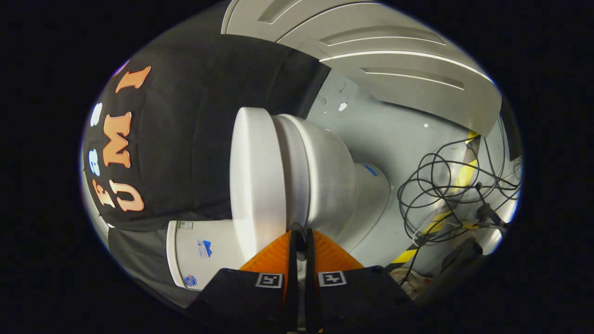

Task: Open the toilet lid.

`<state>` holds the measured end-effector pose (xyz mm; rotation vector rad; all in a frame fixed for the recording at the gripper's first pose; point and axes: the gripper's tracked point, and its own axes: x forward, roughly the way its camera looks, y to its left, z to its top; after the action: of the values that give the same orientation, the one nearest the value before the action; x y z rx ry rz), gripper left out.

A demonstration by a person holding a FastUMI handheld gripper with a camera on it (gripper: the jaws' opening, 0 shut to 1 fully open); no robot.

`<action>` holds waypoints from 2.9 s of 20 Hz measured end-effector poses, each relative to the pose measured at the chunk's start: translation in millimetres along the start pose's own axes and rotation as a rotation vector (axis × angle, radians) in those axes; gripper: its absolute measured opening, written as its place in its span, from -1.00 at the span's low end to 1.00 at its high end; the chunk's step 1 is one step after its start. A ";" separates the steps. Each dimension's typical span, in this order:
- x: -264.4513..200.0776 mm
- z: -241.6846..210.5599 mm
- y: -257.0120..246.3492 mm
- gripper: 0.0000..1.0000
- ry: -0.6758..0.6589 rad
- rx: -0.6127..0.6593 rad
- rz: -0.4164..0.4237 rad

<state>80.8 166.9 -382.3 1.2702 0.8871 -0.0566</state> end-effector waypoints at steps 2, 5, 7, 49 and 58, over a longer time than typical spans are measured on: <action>-6.1 0.7 4.4 -0.81 -0.006 -0.001 0.021; -3.3 -0.9 5.7 -0.82 -0.004 -0.009 0.024; -4.4 -1.1 7.2 -0.82 0.008 0.042 0.029; -60.8 -34.8 208.4 -0.84 -0.417 -0.979 -0.214; -64.9 -74.1 257.1 -0.84 -0.487 -1.113 -0.276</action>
<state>124.0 289.3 -139.6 0.0723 0.5051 -0.0705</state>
